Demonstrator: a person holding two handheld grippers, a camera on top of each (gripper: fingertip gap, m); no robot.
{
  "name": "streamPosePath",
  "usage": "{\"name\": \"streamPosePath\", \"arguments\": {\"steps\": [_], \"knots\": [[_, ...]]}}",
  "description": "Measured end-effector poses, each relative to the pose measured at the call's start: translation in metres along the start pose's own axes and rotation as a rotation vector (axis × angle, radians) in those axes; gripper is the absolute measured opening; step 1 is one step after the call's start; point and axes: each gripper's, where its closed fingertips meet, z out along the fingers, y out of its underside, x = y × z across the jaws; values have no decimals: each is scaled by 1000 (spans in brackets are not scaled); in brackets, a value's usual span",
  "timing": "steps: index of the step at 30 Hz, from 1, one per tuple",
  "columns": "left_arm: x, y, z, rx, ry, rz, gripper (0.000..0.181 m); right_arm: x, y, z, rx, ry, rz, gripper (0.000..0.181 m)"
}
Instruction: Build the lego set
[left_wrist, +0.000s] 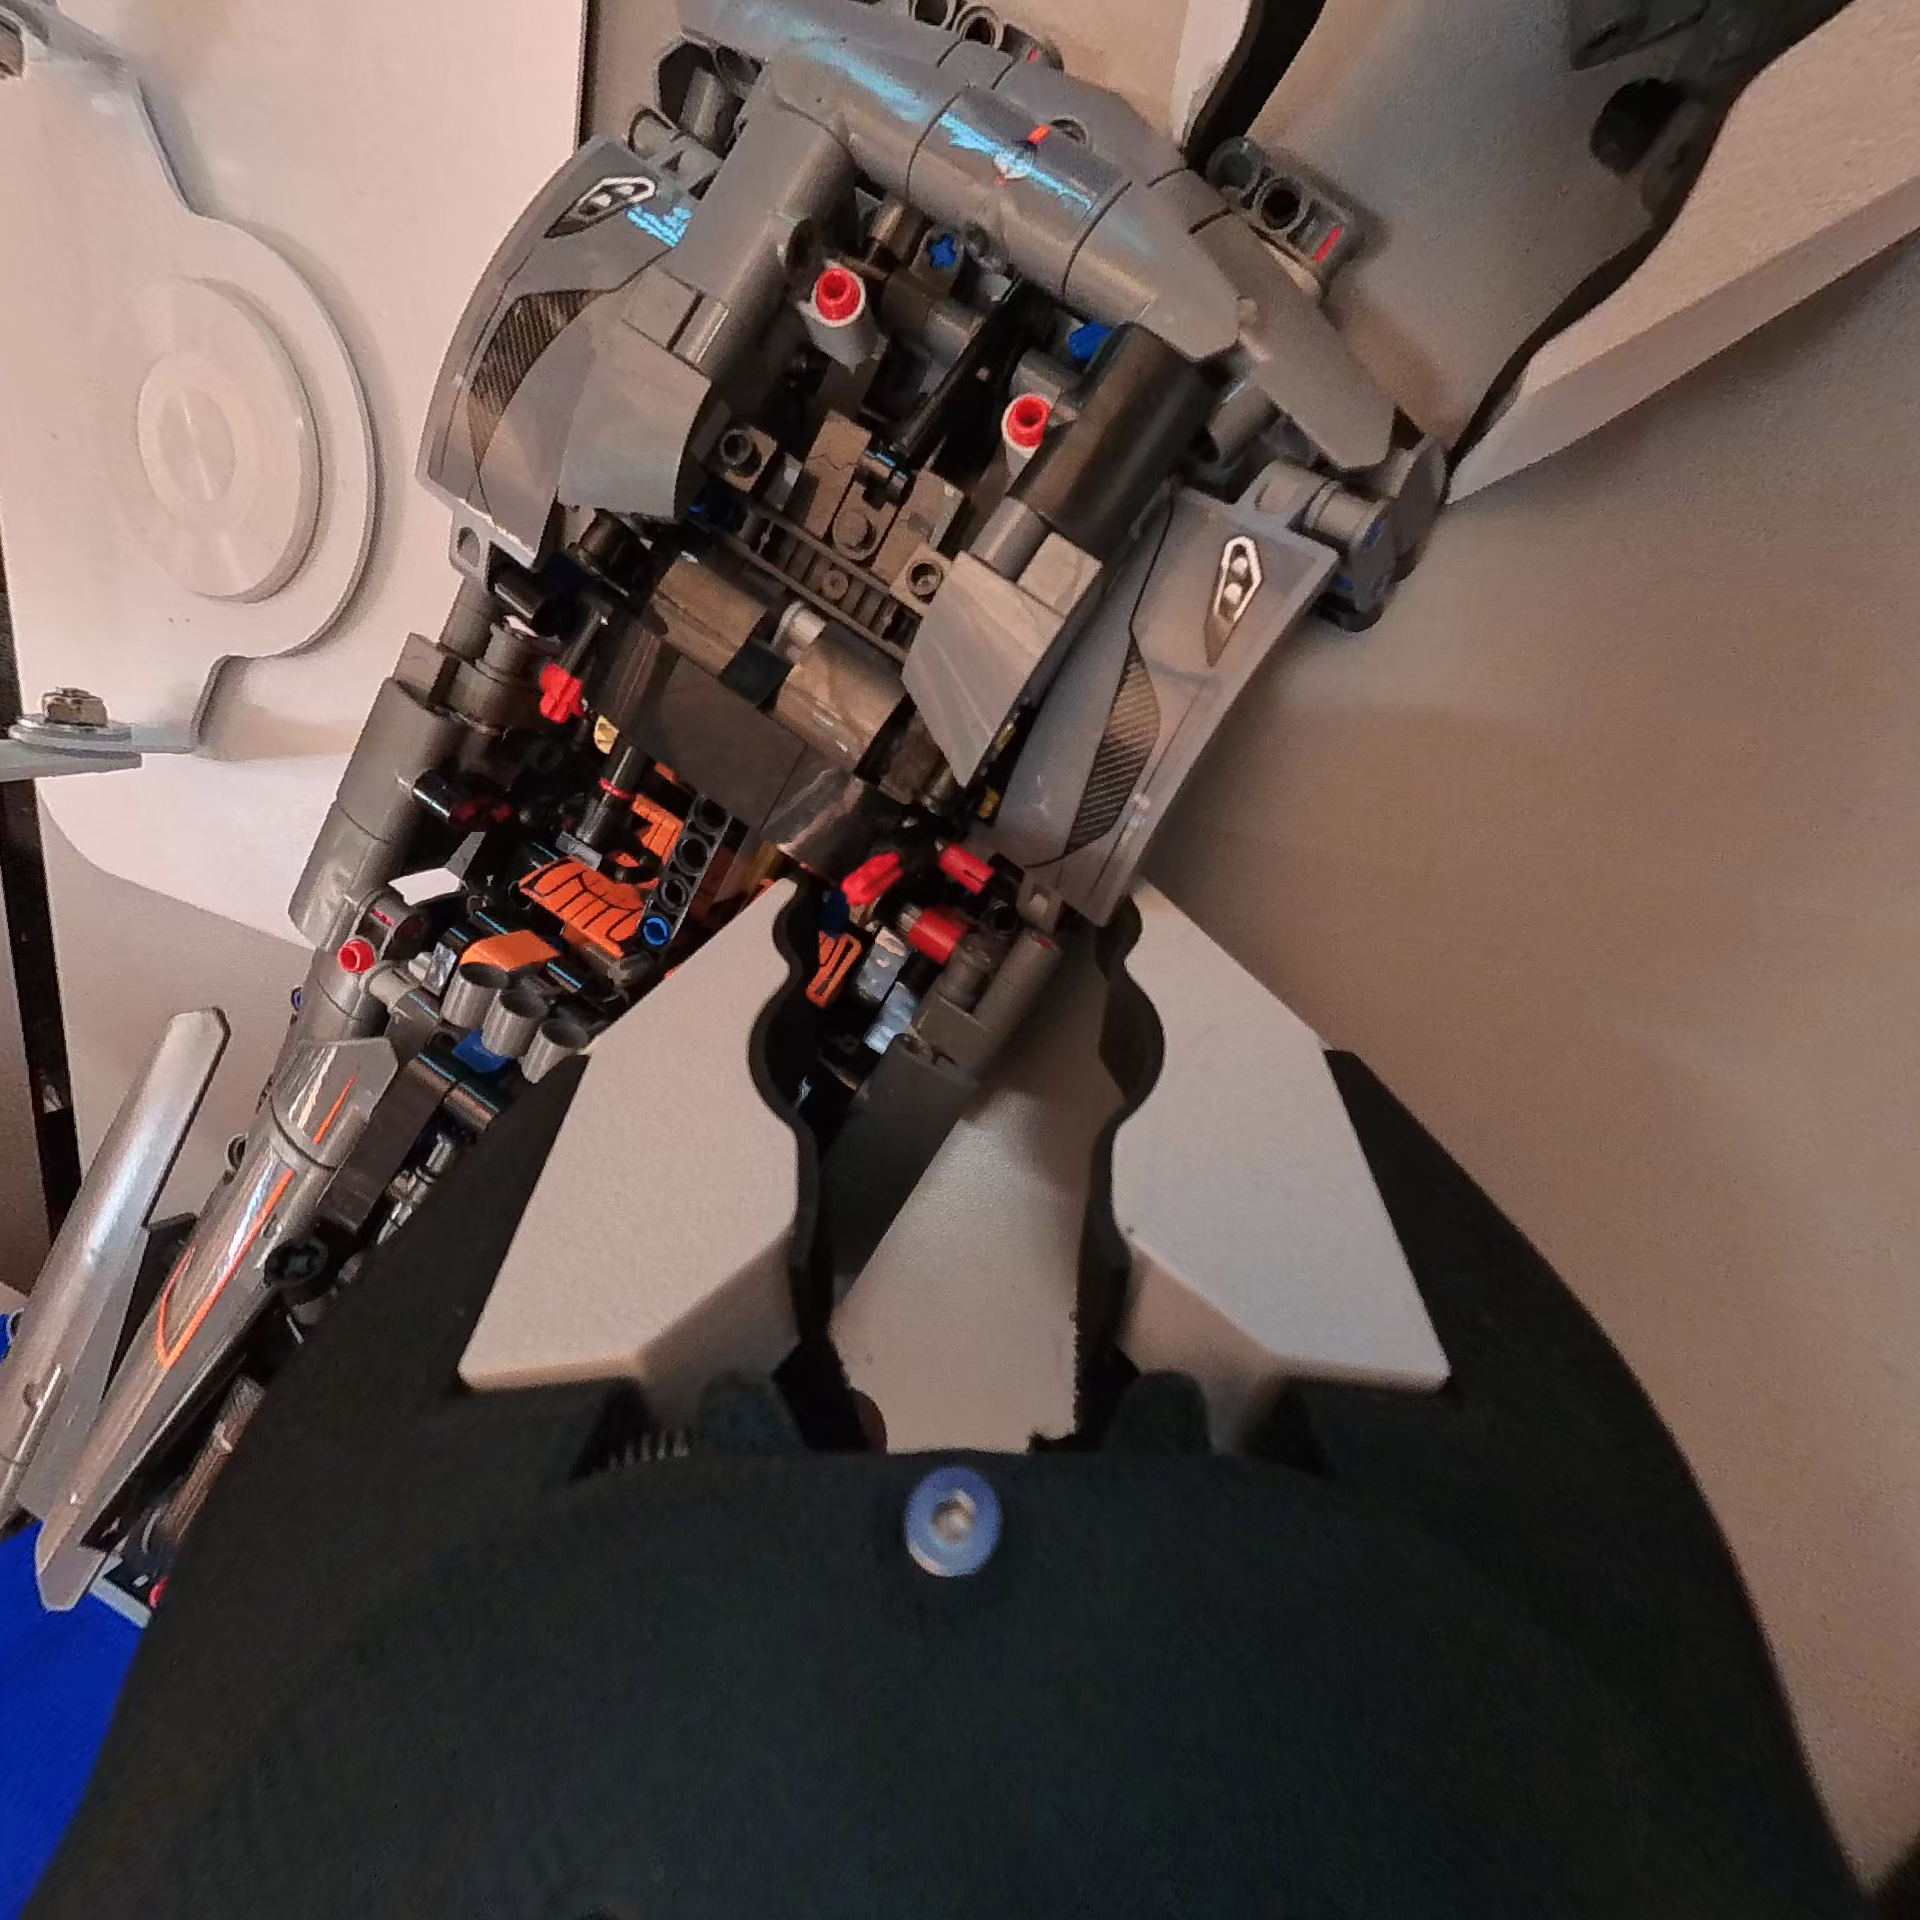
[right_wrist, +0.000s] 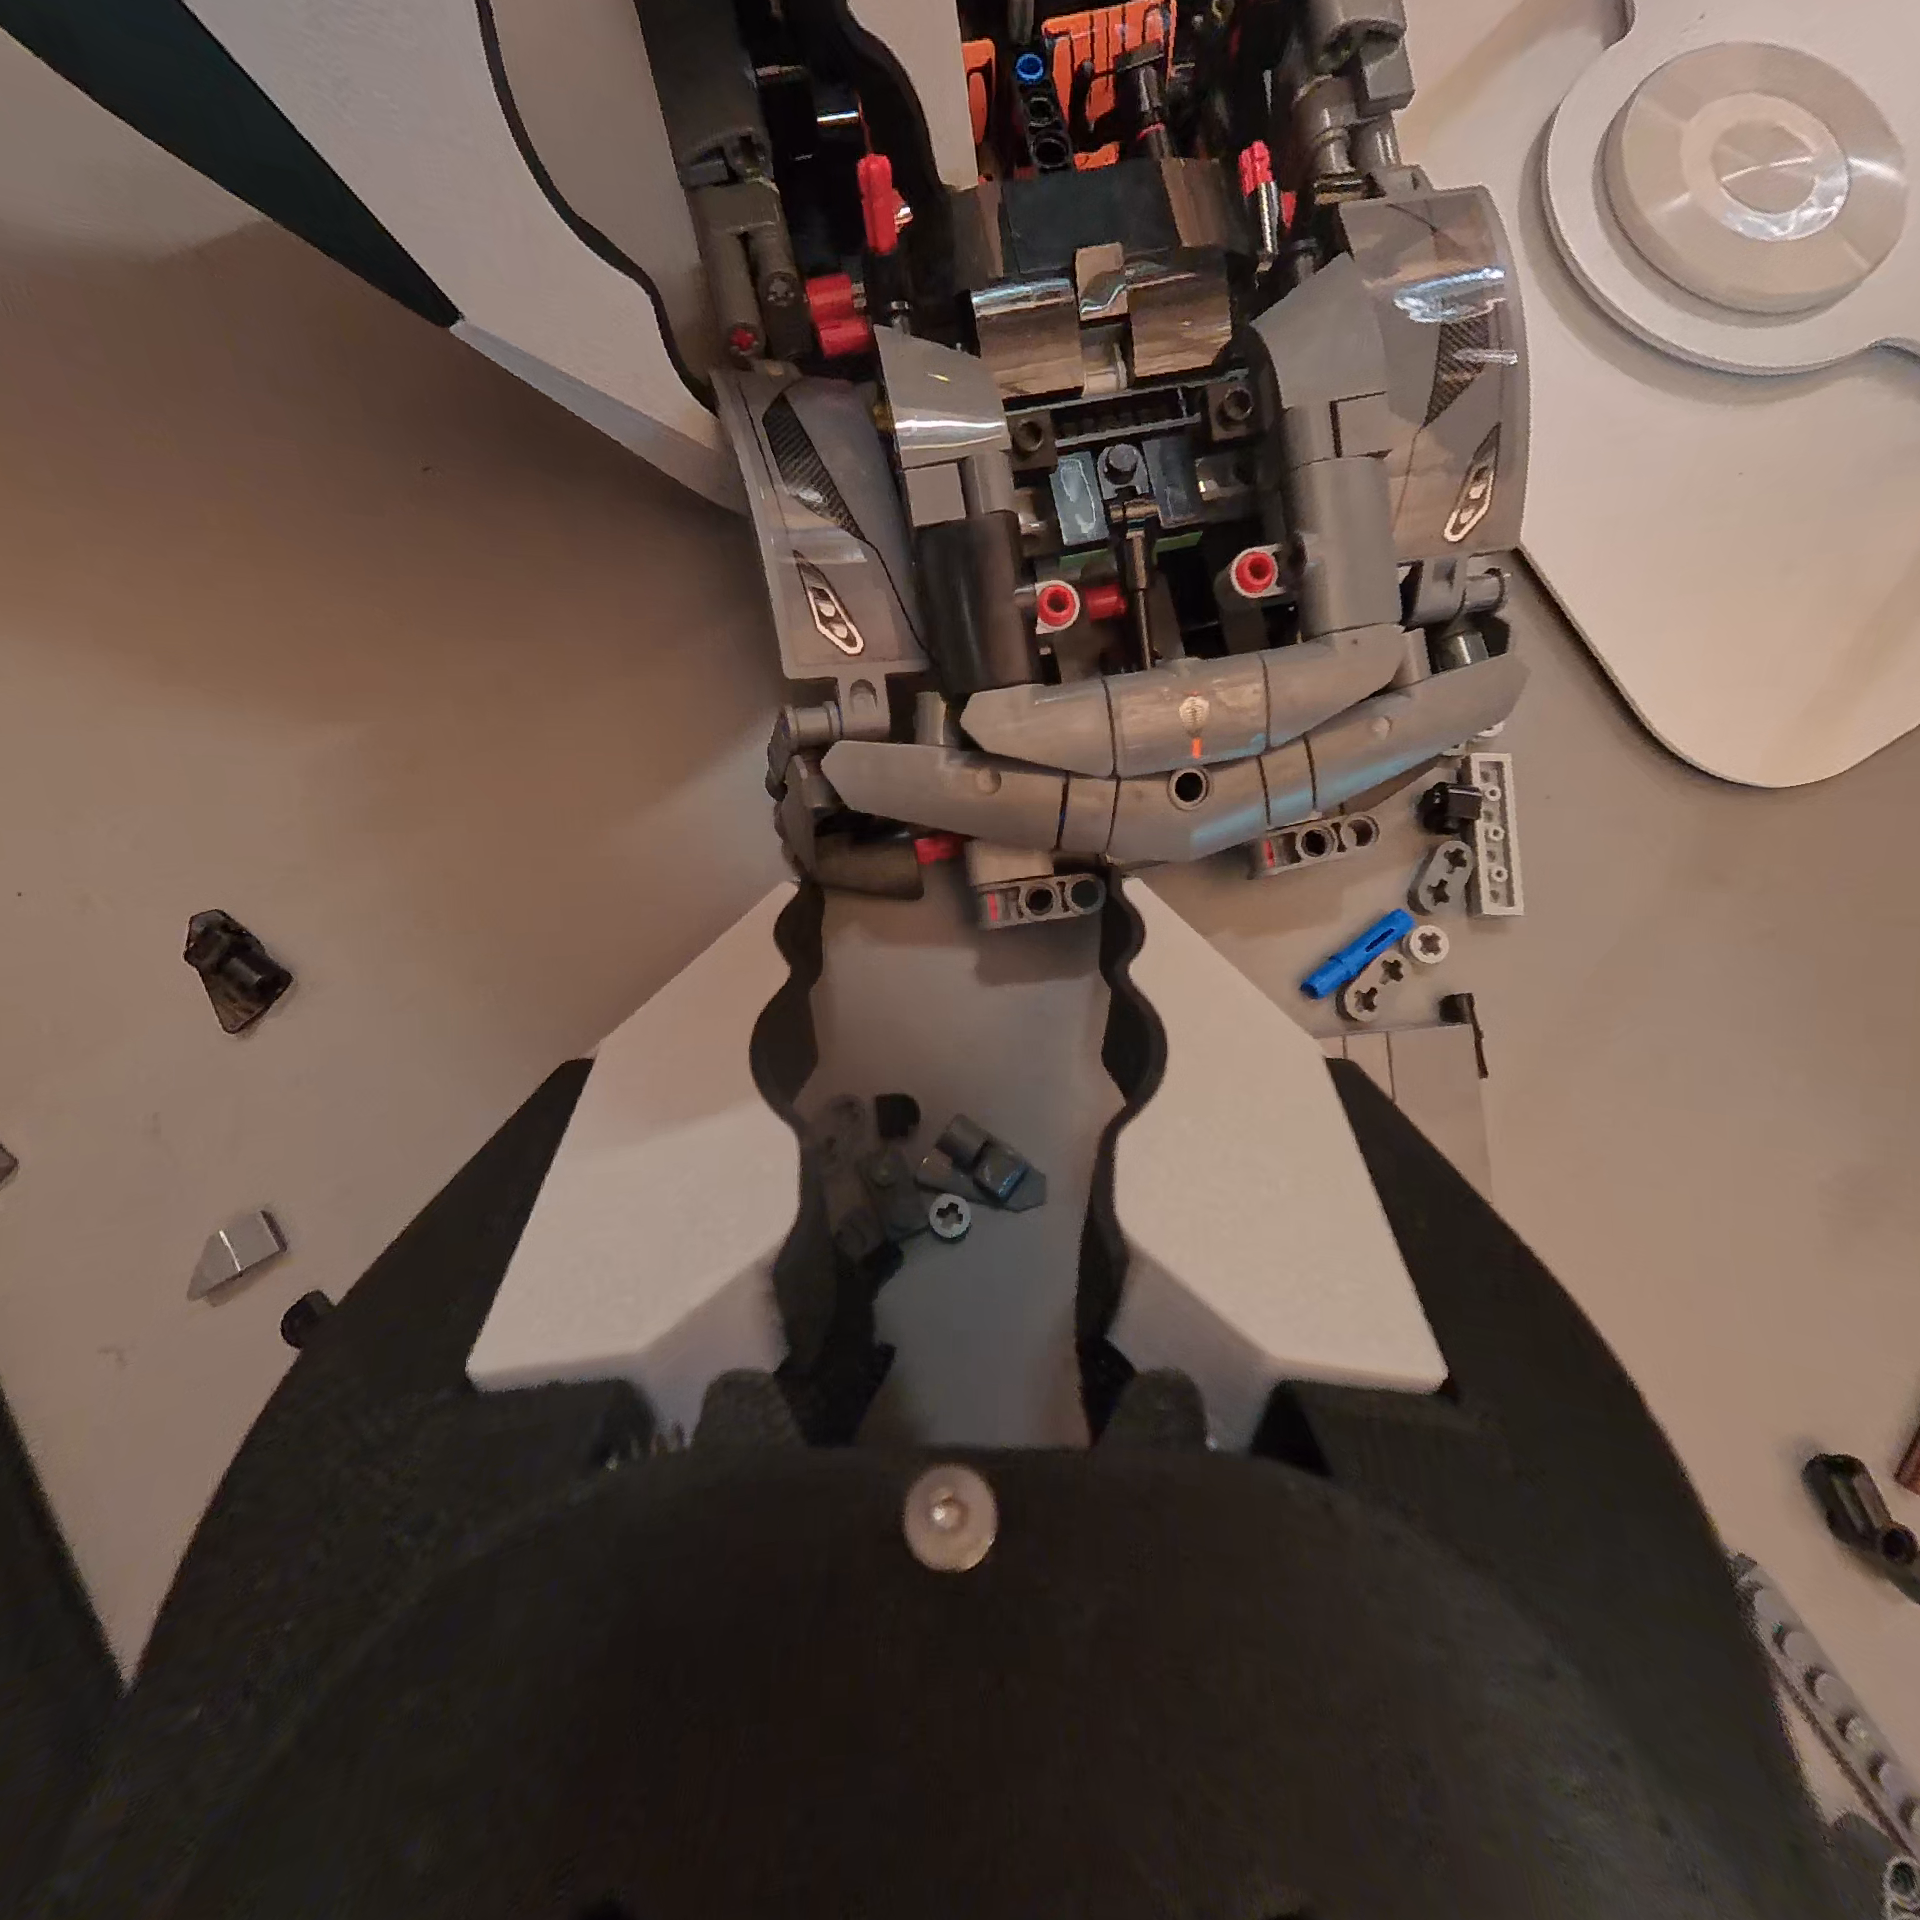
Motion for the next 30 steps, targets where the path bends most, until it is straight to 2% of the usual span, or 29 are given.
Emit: {"name": "streamPosePath", "arguments": {"steps": [4, 8, 19, 23, 30], "knots": [[1, 0, 0, 0, 4, 4, 51, 5, 2, -3, -6, 20, -9, 38], [1, 0, 0, 0, 4, 3, 51, 5, 3, -3, -8, 15, 10, 38], [1, 0, 0, 0, 0, -2, 51, 0, -5, 1, -5, 39, 51, 87], [1, 0, 0, 0, -1, -1, 51, 4, -3, 5, -10, 50, 76, 75], [1, 0, 0, 3, -2, -2, 52, 1, -2, 3, -5, 31, 61, 65]]}}
